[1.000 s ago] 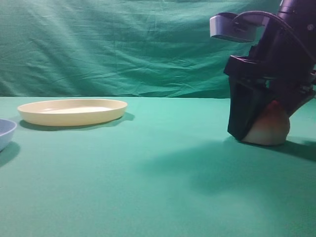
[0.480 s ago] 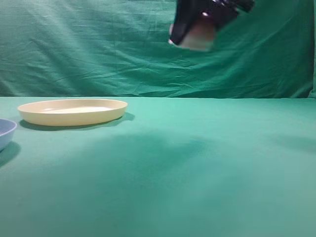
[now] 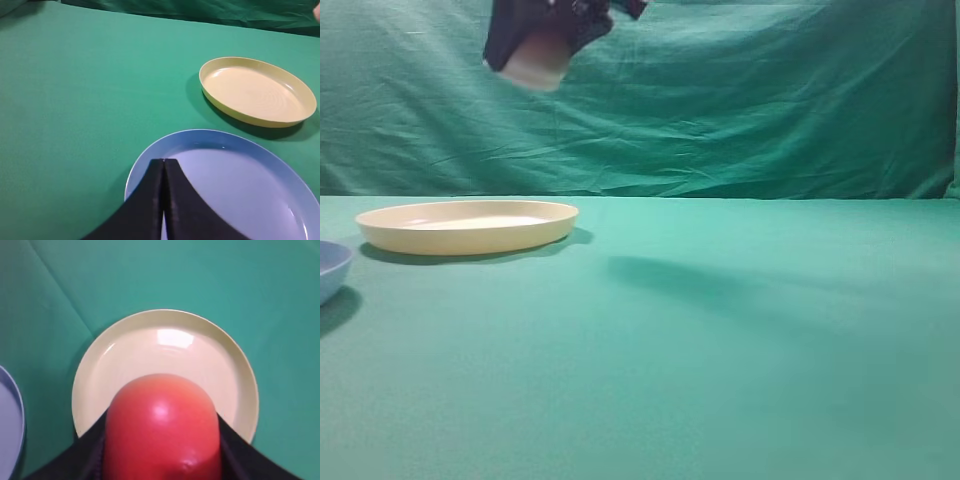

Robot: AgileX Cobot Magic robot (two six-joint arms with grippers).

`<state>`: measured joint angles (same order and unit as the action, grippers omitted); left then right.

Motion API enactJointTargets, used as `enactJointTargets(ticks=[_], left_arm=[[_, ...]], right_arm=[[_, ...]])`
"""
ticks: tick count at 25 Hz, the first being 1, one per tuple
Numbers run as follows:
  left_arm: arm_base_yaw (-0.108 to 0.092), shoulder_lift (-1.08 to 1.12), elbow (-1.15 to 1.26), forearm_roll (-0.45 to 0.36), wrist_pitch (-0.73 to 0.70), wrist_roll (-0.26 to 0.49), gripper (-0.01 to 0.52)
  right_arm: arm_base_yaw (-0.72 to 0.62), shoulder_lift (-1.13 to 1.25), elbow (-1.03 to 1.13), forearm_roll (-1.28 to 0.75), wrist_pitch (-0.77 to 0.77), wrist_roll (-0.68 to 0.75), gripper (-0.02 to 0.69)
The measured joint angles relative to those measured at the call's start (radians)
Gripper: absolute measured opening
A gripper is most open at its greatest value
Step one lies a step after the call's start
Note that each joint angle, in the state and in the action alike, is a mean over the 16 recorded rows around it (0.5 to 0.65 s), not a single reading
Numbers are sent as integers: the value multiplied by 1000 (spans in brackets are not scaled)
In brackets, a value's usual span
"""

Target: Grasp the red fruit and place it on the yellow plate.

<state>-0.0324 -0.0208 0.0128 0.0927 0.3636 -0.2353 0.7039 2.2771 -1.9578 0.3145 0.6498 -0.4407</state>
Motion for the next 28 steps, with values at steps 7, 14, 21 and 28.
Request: enactJointTargets(ticks=[7, 14, 21, 28], left_arm=[[0, 0, 0, 0, 0, 0, 0], [0, 0, 0, 0, 0, 0, 0], [0, 0, 0, 0, 0, 0, 0], [0, 0, 0, 0, 0, 0, 0]], right_arm=[[8, 66, -57, -22, -3, -1, 481], [9, 30, -91, -69, 49, 2, 555], [9, -76, -108, -106, 160, 10, 345], [9, -217, -110, -113, 331, 41, 87]])
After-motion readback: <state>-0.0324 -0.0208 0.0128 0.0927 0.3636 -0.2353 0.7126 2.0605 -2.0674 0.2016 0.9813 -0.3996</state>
